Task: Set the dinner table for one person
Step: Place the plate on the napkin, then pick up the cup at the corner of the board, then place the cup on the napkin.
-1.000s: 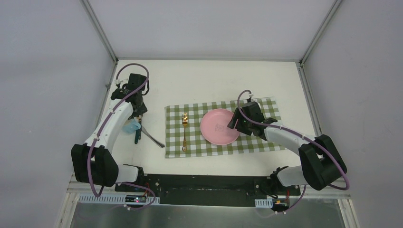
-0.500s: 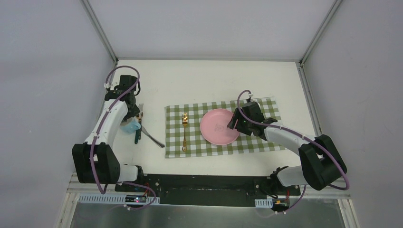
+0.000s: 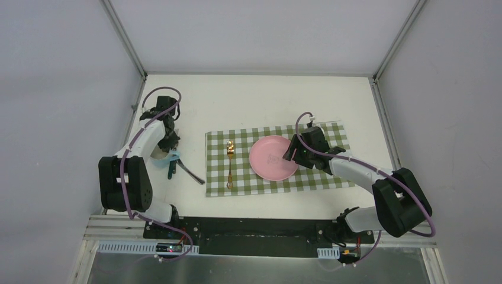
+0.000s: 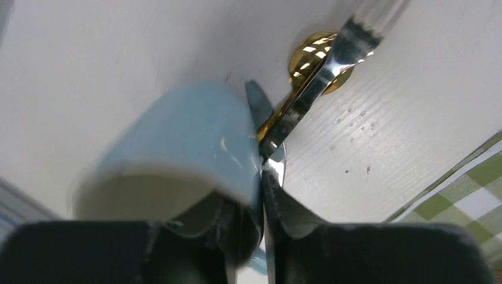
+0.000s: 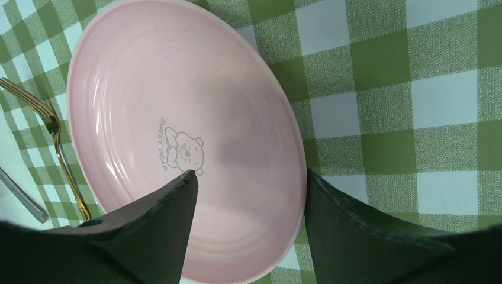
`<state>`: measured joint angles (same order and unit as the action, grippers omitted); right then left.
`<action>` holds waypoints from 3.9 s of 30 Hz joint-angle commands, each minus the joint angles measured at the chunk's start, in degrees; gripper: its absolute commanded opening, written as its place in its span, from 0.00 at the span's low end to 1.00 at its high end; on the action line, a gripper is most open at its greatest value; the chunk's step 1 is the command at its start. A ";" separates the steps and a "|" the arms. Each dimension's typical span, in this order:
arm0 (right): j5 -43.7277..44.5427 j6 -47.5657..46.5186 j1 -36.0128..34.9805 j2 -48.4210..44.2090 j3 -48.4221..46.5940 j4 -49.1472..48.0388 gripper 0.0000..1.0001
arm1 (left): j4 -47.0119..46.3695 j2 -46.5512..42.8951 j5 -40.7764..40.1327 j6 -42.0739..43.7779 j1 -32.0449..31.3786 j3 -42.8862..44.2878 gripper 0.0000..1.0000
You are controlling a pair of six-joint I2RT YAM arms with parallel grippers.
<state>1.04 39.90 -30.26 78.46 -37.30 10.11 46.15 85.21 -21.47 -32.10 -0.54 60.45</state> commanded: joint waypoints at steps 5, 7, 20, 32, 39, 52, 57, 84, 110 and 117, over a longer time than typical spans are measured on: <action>-0.51 -0.88 -0.24 -1.96 -0.89 -2.42 0.67 | -2.00 -1.56 1.51 0.17 0.18 0.02 0.00; -0.51 -0.74 -0.24 -1.92 -0.74 -2.52 0.66 | -1.96 -3.39 1.69 0.19 0.19 -0.01 0.00; -3.20 -0.04 -0.64 -1.25 -0.38 -3.90 0.66 | 5.35 -9.84 6.97 2.54 0.18 10.78 0.00; 3.10 -2.42 -0.72 -2.34 -6.11 2.62 0.66 | 4.47 -0.24 12.18 0.29 -21.31 25.98 0.00; 8.04 -3.54 1.29 -5.97 -10.71 10.10 0.70 | 2.24 11.66 11.98 -0.57 -35.05 35.83 0.00; 11.77 -4.32 6.74 -13.61 -9.29 14.33 0.94 | 2.34 31.12 14.34 0.33 -50.26 57.98 0.00; 11.68 -4.02 7.00 -14.52 -8.22 14.10 0.94 | 3.58 35.55 15.34 -0.04 -53.62 63.21 0.00; 7.81 -4.21 8.80 -14.78 -5.95 12.07 0.93 | 7.04 32.78 10.92 -4.68 -56.72 47.42 0.00; 5.69 -3.86 8.80 -13.09 -4.32 9.83 0.92 | 12.36 29.77 2.33 4.97 -55.95 61.40 0.76; 2.24 -5.10 8.22 -9.40 -8.15 9.65 0.90 | 14.95 19.31 -11.37 6.22 -55.18 59.10 0.73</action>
<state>6.13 35.88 -21.71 66.65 -41.52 21.98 58.63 115.52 -21.04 -27.40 -56.51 121.40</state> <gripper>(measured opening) 0.917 0.736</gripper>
